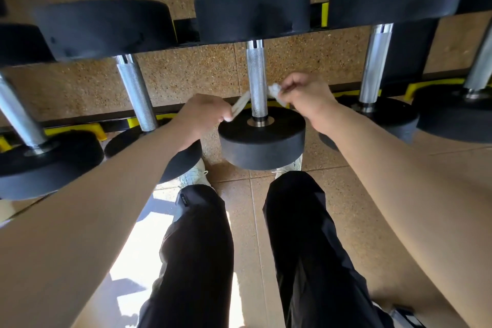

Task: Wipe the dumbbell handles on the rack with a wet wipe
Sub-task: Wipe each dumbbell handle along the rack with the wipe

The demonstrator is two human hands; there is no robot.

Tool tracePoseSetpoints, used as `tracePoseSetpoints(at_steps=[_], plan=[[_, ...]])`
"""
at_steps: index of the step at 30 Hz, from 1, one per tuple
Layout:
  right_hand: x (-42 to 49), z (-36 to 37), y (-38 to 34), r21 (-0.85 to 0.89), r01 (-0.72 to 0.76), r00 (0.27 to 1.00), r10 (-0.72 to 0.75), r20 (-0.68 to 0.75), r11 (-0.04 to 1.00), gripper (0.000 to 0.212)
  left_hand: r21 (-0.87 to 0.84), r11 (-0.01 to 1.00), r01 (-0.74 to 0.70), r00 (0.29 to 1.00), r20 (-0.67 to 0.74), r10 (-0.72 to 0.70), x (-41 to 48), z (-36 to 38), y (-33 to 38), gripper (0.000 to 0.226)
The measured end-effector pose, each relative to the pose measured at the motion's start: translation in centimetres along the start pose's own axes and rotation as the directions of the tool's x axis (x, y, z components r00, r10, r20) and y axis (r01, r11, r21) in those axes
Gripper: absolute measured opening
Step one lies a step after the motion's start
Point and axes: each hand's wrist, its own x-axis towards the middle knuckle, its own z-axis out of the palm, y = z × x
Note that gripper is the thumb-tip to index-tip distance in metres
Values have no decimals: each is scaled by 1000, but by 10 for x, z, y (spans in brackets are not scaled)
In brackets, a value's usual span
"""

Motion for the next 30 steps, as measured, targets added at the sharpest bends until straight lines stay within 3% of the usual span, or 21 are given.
tracePoseSetpoints(at_steps=[3, 8, 13, 19, 21, 23, 24, 26, 28, 30], plan=[[-4, -20, 13, -146, 16, 1000, -18, -11, 989, 9, 51, 997, -57, 998, 26, 56, 1, 12, 3, 10], [-6, 9, 14, -412, 64, 996, -31, 85, 909, 21, 205, 977, -59, 996, 80, 43, -6, -1, -5, 18], [-10, -4, 14, -446, 57, 992, -1, 126, 893, 27, 350, 926, -139, 989, 7, 146, -11, -1, -15, 12], [-12, -26, 16, -492, 53, 996, -8, 92, 869, 25, 371, 914, -165, 986, 29, 166, -1, 23, -5, 16], [-11, -12, 14, -495, 82, 993, -27, 117, 865, 25, 333, 923, -195, 981, 62, 185, -11, 16, -6, 22], [-11, 7, 10, -522, 116, 989, -50, 139, 845, 22, 250, 945, -209, 977, 95, 191, -26, 7, -8, 12], [-12, 14, 8, -556, 134, 987, -61, 147, 820, 18, 218, 953, -211, 975, 109, 191, -31, 4, -10, 5], [-15, 21, 5, -638, 150, 985, -59, 161, 756, 12, 149, 964, -219, 971, 133, 200, -42, 2, -15, 13], [-23, 20, 6, -663, 148, 987, -62, 152, 734, 18, -1, 975, -220, 968, 122, 219, -53, 2, -18, 10], [-39, 17, 8, -614, 174, 984, -152, 87, 770, 26, -170, 964, -205, 970, 94, 223, -64, 1, -19, 22]])
